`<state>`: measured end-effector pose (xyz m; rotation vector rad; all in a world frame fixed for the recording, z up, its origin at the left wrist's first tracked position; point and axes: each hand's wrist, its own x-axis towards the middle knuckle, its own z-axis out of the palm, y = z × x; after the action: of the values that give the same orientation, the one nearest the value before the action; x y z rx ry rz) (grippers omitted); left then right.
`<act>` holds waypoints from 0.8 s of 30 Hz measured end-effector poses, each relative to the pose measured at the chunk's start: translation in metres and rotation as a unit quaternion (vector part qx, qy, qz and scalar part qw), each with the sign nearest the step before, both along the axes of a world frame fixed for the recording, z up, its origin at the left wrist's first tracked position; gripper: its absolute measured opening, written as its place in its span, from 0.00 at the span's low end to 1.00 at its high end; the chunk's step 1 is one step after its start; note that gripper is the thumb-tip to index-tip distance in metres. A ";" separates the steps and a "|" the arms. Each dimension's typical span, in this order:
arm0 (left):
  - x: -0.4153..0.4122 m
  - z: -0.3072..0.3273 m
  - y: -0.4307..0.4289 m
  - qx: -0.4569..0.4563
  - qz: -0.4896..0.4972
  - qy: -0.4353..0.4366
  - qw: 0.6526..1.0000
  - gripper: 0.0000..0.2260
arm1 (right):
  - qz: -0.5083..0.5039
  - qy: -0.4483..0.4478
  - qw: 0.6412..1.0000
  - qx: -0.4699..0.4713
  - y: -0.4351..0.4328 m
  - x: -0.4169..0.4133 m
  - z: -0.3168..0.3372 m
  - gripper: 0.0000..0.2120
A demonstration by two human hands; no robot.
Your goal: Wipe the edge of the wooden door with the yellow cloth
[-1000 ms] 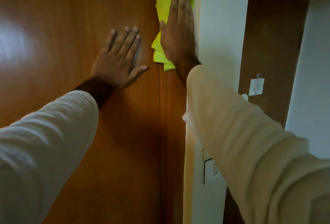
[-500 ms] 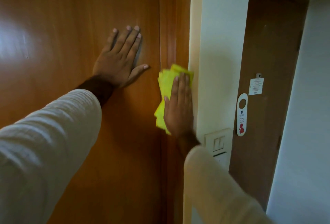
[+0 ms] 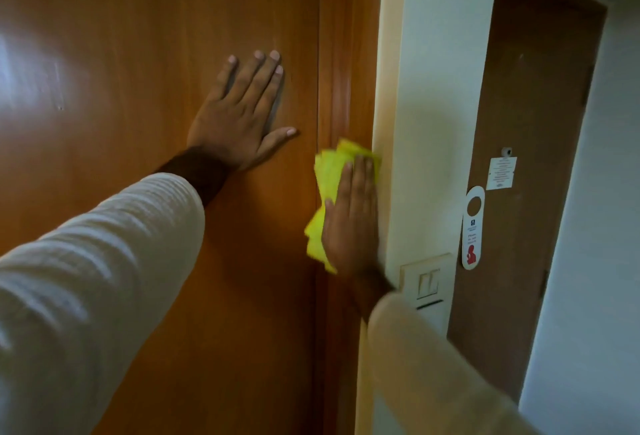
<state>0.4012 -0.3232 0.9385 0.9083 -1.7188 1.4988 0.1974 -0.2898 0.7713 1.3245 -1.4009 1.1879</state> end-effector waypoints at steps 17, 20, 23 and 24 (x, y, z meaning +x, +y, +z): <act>0.001 0.001 0.000 -0.015 0.013 -0.002 1.000 0.42 | -0.006 0.013 0.998 -0.063 0.004 0.000 0.216 0.32; 0.000 0.001 0.001 -0.009 0.015 -0.001 1.000 0.42 | -0.015 0.003 0.998 -0.065 0.005 0.003 0.160 0.33; 0.001 0.000 0.001 -0.003 0.015 -0.002 1.000 0.42 | -0.012 0.005 1.000 -0.017 0.008 0.003 0.073 0.34; 0.002 0.000 0.001 -0.004 0.014 -0.001 1.000 0.42 | -0.016 0.001 1.000 -0.003 0.009 0.003 0.039 0.34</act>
<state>0.4028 -0.3217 0.9386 0.9298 -1.7073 1.5250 0.2006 -0.2809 0.8101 1.2944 -1.4119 1.1692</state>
